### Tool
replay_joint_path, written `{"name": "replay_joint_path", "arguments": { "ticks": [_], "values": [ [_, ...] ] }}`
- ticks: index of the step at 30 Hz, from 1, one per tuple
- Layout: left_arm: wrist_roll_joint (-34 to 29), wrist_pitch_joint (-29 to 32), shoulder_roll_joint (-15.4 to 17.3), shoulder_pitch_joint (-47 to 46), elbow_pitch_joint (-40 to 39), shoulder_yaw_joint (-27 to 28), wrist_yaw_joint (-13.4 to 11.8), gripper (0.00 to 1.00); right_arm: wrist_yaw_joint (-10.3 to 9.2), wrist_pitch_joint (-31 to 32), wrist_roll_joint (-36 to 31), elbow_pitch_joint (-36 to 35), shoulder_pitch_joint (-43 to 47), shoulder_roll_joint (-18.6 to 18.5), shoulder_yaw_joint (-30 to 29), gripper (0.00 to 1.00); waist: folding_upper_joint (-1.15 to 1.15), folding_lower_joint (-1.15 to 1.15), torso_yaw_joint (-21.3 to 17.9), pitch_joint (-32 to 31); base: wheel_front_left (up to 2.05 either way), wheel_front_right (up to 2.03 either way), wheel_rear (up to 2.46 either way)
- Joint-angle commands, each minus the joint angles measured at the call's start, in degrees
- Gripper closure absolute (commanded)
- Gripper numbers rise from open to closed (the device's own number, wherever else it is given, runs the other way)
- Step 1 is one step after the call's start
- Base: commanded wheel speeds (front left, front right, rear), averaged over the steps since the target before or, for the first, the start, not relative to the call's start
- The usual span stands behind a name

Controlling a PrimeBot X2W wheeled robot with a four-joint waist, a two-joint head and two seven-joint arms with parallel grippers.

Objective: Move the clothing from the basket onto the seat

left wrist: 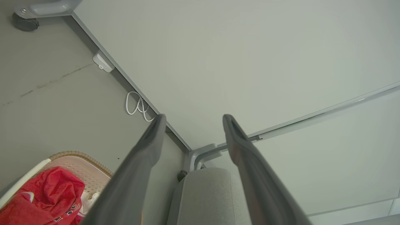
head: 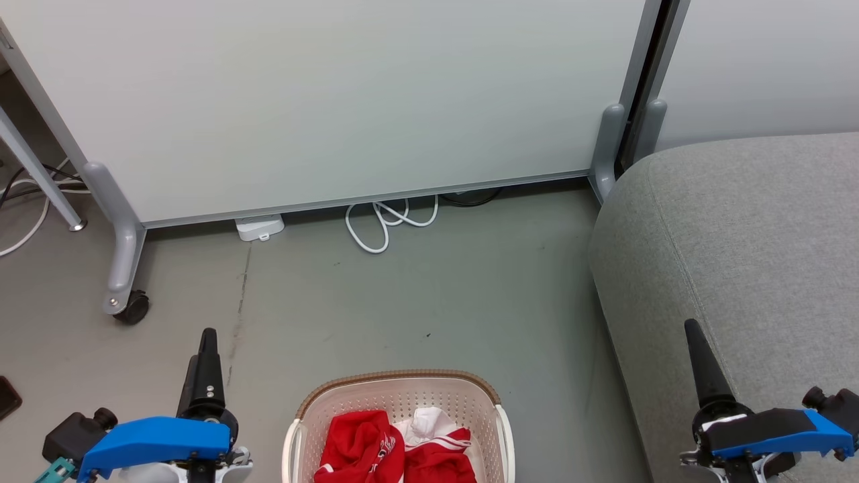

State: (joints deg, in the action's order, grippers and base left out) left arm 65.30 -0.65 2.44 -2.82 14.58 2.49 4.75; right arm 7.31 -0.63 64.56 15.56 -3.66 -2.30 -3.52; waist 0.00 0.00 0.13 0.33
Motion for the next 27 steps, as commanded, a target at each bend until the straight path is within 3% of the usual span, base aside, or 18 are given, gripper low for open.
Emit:
{"name": "replay_joint_path", "arguments": {
  "ticks": [1,27],
  "values": [
    [-2.55,-0.6,0.42,-1.27,-1.04,-0.47,-0.16,0.0,0.13,-0.62,-2.8,-1.06,-0.78,-0.34,0.3,0.0,0.0,0.0,0.03,-0.02,0.0,0.0,0.0],
    [-26.86,-5.72,1.02,-0.33,-1.42,-4.36,-1.34,0.0,0.17,-5.73,-26.53,-0.46,-0.02,-0.5,2.49,0.0,0.0,0.0,0.37,-0.28,0.0,0.0,0.0]
  ]
}}
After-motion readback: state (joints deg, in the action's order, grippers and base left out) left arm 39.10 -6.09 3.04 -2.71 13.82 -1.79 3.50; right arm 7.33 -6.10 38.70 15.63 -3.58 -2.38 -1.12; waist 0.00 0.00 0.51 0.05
